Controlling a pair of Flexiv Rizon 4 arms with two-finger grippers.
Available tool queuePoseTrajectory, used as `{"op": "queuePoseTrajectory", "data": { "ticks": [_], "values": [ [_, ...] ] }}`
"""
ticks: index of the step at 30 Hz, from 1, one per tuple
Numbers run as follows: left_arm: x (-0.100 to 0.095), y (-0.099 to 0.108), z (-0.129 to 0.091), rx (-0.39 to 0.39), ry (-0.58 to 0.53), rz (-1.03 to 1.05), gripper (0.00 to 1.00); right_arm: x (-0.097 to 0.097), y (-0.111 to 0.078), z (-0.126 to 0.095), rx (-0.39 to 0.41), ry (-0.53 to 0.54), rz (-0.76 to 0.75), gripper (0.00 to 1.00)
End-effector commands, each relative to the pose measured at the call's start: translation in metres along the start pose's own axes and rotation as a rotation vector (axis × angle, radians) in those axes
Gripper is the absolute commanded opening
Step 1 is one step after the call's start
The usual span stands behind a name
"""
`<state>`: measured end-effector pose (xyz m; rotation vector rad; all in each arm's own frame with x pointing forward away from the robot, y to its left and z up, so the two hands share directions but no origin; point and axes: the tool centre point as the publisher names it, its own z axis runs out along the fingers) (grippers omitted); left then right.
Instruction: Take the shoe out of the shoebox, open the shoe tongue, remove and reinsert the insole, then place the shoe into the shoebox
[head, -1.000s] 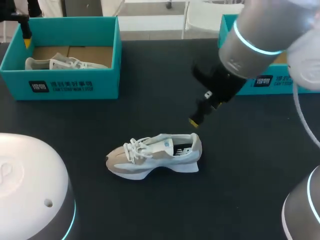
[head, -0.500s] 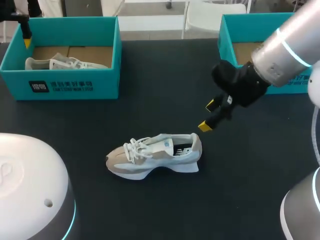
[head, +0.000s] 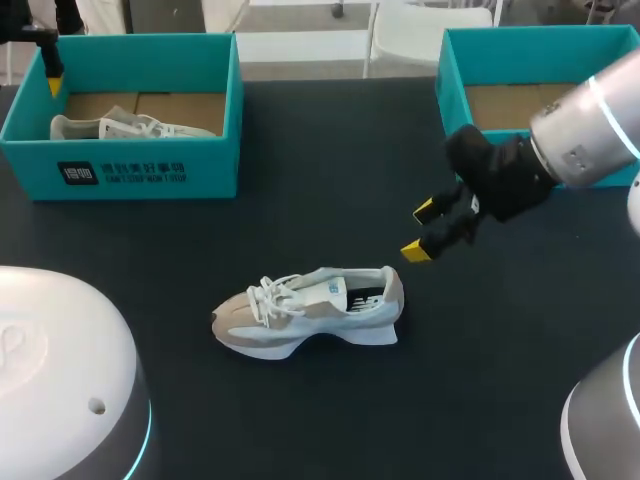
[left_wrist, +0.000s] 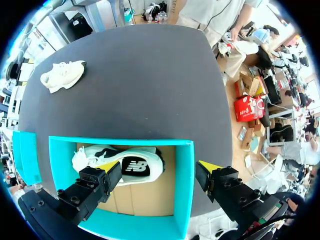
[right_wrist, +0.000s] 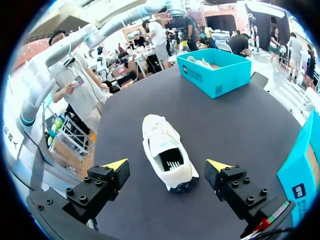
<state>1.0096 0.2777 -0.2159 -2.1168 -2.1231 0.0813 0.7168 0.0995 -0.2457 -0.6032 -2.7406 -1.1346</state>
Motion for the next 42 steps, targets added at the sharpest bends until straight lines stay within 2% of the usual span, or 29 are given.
{"op": "queuePoseTrajectory", "data": {
  "ticks": [1,4,27,28,29,30,32,33,35,36,37,38,39,42],
  "values": [
    [0.0,0.0,0.0,-0.001,0.002,0.0,1.0,-0.001,-0.017,0.007,-0.041,-0.107,-0.131,1.0],
    [0.0,0.0,0.0,-0.001,0.002,0.0,1.0,-0.006,-0.03,0.013,-0.059,-0.144,-0.269,1.0],
    [0.0,0.0,0.0,-0.001,0.002,0.0,1.0,-0.006,-0.03,0.013,-0.059,-0.144,-0.269,1.0],
    [0.0,0.0,0.0,-0.001,0.002,0.0,1.0,-0.008,-0.034,0.015,-0.036,-0.136,-0.294,1.0],
    [0.0,0.0,0.0,-0.001,0.002,0.0,1.0,-0.011,-0.039,0.015,-0.06,-0.167,-0.272,1.0],
    [0.0,0.0,0.0,-0.001,0.002,0.0,1.0,-0.013,-0.043,0.015,-0.023,-0.14,-0.271,1.0],
    [0.0,0.0,0.0,-0.001,0.002,0.0,1.0,-0.02,-0.049,0.015,-0.048,-0.163,-0.274,1.0],
    [0.0,0.0,0.0,-0.001,0.002,0.0,1.0,-0.022,-0.054,0.015,-0.028,-0.152,-0.281,1.0],
    [0.0,0.0,0.0,-0.001,0.002,0.0,1.0,-0.029,-0.061,0.016,-0.089,-0.171,-0.277,1.0],
    [0.0,0.0,0.0,-0.001,0.002,0.0,1.0,-0.034,-0.067,0.017,-0.051,-0.16,-0.288,1.0],
    [0.0,0.0,0.0,-0.001,0.002,0.0,1.0,-0.037,-0.072,0.019,-0.068,-0.167,-0.303,1.0],
    [0.0,0.0,0.0,-0.001,0.002,0.0,1.0,-0.039,-0.076,0.02,-0.049,-0.163,-0.299,1.0],
    [0.0,0.0,0.0,-0.001,0.002,0.0,1.0,-0.042,-0.082,0.021,-0.096,-0.147,-0.307,1.0],
    [0.0,0.0,0.0,-0.001,0.002,0.0,1.0,-0.051,-0.098,0.029,-0.143,-0.135,-0.317,1.0]
  ]
}}
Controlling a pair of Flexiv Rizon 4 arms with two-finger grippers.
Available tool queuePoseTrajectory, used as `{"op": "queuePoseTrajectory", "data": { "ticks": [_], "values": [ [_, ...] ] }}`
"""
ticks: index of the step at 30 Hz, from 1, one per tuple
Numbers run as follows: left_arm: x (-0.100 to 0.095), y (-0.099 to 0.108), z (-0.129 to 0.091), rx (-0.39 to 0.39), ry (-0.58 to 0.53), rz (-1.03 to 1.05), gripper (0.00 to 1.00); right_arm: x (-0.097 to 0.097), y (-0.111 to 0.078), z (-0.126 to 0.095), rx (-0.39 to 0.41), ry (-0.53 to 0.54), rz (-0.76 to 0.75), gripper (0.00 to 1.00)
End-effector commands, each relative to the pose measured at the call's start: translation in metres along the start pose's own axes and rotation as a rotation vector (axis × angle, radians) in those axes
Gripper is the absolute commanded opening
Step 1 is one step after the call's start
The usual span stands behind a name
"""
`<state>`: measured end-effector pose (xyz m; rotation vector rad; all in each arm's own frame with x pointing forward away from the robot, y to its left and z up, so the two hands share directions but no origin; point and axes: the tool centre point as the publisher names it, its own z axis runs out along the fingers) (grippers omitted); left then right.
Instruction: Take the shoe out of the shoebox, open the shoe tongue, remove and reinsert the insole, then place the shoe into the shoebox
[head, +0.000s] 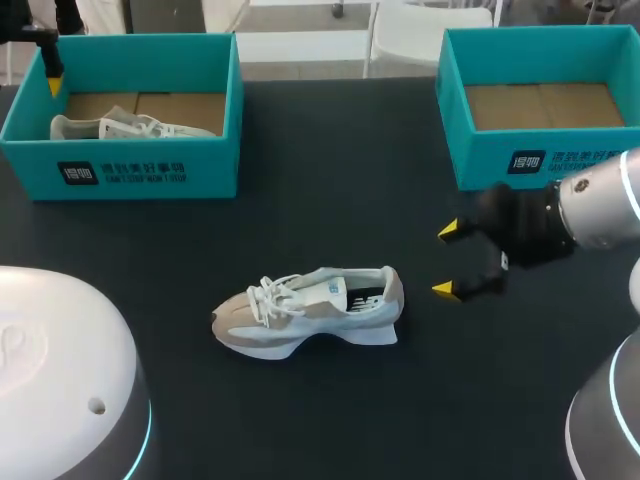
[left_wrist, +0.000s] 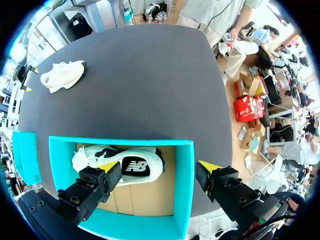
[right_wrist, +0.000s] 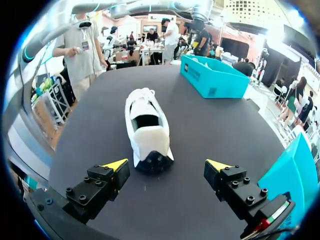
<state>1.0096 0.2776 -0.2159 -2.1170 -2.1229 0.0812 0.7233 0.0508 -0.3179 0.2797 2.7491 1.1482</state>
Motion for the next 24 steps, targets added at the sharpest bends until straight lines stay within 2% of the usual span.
{"op": "queuePoseTrajectory", "data": {
  "ticks": [1,2,4,7,8,10,11,12,13,17,20,24],
  "values": [
    [0.0,-0.001,0.0,-0.001,0.002,0.0,1.0,-0.003,-0.031,0.015,-0.117,0.005,-0.011,1.0],
    [0.0,-0.001,0.0,-0.001,0.002,0.0,1.0,-0.003,-0.035,0.019,-0.123,0.028,-0.042,1.0],
    [0.0,-0.001,0.0,-0.001,0.002,0.0,1.0,-0.003,-0.046,0.025,-0.121,0.005,-0.054,1.0],
    [0.0,-0.001,0.0,-0.001,0.002,0.0,1.0,-0.001,-0.059,0.035,-0.161,0.01,-0.034,1.0],
    [0.0,-0.001,0.0,-0.001,0.002,0.0,1.0,0.001,-0.063,0.038,-0.144,0.017,-0.029,1.0],
    [0.0,-0.001,0.0,-0.001,0.002,0.0,1.0,0.002,-0.068,0.042,-0.183,-0.002,-0.003,1.0],
    [0.0,-0.001,0.0,-0.001,0.002,0.0,1.0,0.002,-0.072,0.045,-0.155,0.011,-0.005,1.0],
    [0.0,-0.001,0.0,-0.001,0.002,0.0,1.0,0.002,-0.075,0.047,-0.168,0.007,-0.019,1.0],
    [0.0,-0.001,0.0,-0.001,0.002,0.0,1.0,0.002,-0.076,0.049,-0.195,0.009,-0.019,1.0],
    [0.0,-0.001,0.0,-0.001,0.002,0.0,1.0,0.005,-0.08,0.055,-0.196,0.044,-0.051,1.0],
    [0.0,-0.001,0.0,-0.001,0.002,0.0,1.0,0.005,-0.083,0.054,-0.205,0.019,-0.033,1.0],
    [0.0,-0.001,0.0,-0.001,0.002,0.0,1.0,0.007,-0.079,0.049,-0.228,0.04,-0.037,1.0]
  ]
}}
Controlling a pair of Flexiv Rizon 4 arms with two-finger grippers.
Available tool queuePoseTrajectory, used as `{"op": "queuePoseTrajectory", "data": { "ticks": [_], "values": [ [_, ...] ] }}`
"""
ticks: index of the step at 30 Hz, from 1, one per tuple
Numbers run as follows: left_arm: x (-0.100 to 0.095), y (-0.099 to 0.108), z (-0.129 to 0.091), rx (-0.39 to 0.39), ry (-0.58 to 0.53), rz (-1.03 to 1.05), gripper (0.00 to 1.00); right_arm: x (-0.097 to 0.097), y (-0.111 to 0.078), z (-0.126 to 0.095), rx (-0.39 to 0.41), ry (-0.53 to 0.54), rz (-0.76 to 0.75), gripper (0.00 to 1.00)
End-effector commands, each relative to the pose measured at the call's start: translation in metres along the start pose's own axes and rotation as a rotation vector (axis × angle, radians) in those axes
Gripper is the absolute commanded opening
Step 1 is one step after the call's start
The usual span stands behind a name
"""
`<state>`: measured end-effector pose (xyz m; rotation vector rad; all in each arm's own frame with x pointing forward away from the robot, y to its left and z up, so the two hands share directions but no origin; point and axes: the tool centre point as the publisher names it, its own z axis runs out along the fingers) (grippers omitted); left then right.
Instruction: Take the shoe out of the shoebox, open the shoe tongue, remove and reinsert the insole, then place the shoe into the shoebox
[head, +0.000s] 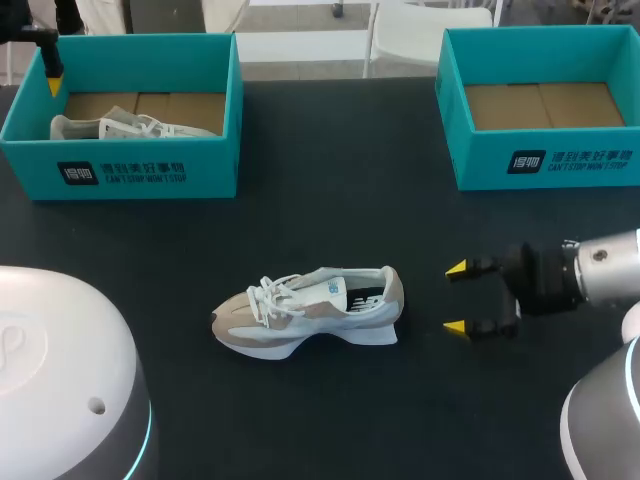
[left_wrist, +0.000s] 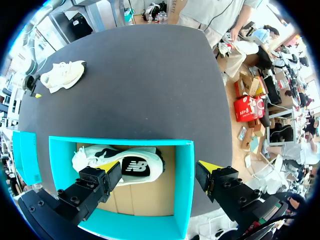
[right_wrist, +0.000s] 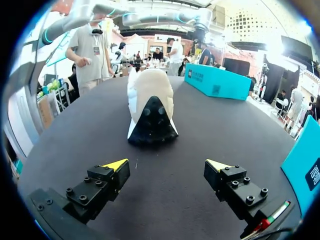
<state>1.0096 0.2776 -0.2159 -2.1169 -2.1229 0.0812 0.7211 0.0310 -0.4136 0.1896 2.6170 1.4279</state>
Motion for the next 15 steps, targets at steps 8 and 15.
{"op": "queuePoseTrajectory", "data": {
  "ticks": [8,15],
  "values": [
    [0.0004,-0.0005,-0.0004,-0.001,0.002,0.0,1.0,0.0093,0.012,-0.0065,-0.015,0.053,-0.039,1.0],
    [0.0004,-0.0005,-0.0004,-0.001,0.002,0.0,1.0,0.0093,0.012,-0.0065,-0.015,0.053,-0.039,1.0]
  ]
}}
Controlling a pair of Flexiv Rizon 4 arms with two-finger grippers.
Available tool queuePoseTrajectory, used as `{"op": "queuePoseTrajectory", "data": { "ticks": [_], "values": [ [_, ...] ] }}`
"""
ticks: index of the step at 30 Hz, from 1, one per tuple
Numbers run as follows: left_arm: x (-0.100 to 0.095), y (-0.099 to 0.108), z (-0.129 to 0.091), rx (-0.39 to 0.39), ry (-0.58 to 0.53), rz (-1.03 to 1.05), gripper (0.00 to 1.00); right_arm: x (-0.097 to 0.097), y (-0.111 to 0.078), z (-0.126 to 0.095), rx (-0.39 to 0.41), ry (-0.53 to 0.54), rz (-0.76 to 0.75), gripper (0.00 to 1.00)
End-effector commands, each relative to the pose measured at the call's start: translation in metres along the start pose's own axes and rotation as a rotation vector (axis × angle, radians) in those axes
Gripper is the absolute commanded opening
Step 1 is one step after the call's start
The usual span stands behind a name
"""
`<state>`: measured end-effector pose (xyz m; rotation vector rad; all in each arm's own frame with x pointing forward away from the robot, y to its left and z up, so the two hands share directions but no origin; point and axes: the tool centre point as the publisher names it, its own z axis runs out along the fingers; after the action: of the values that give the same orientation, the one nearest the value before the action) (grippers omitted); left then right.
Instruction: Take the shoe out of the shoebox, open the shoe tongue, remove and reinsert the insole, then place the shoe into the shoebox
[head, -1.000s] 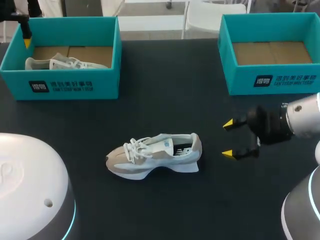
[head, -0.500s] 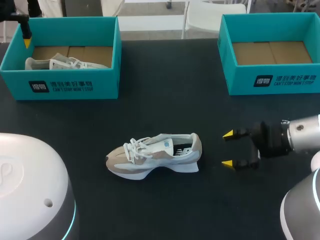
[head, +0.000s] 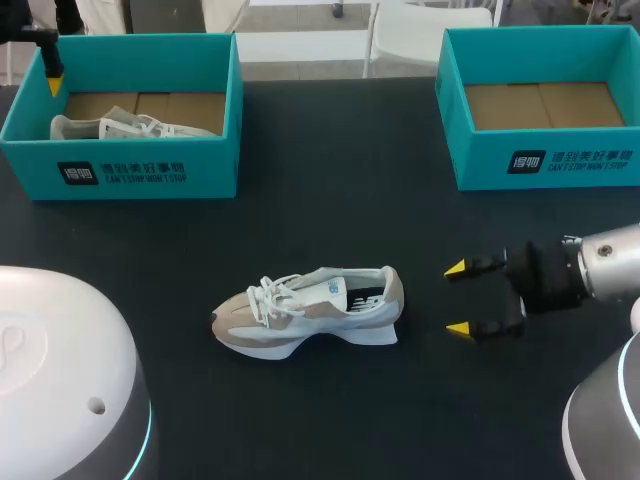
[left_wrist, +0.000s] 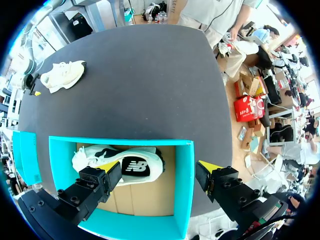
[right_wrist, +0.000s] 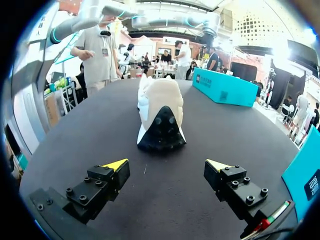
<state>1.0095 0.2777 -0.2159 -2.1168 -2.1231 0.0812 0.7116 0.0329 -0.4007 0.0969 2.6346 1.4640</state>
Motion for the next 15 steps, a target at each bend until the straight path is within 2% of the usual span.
{"op": "queuePoseTrajectory", "data": {
  "ticks": [1,9,15],
  "values": [
    [0.0,0.0,0.0,-0.001,0.002,0.0,1.0,0.001,0.0,0.001,0.003,-0.002,0.0,1.0],
    [0.0,0.0,0.0,-0.001,0.002,0.0,1.0,0.001,0.0,0.001,0.003,-0.002,0.0,1.0],
    [0.0,0.0,0.0,-0.001,0.002,0.0,1.0,-0.001,0.005,0.014,-0.009,-0.035,0.068,1.0]
  ]
}}
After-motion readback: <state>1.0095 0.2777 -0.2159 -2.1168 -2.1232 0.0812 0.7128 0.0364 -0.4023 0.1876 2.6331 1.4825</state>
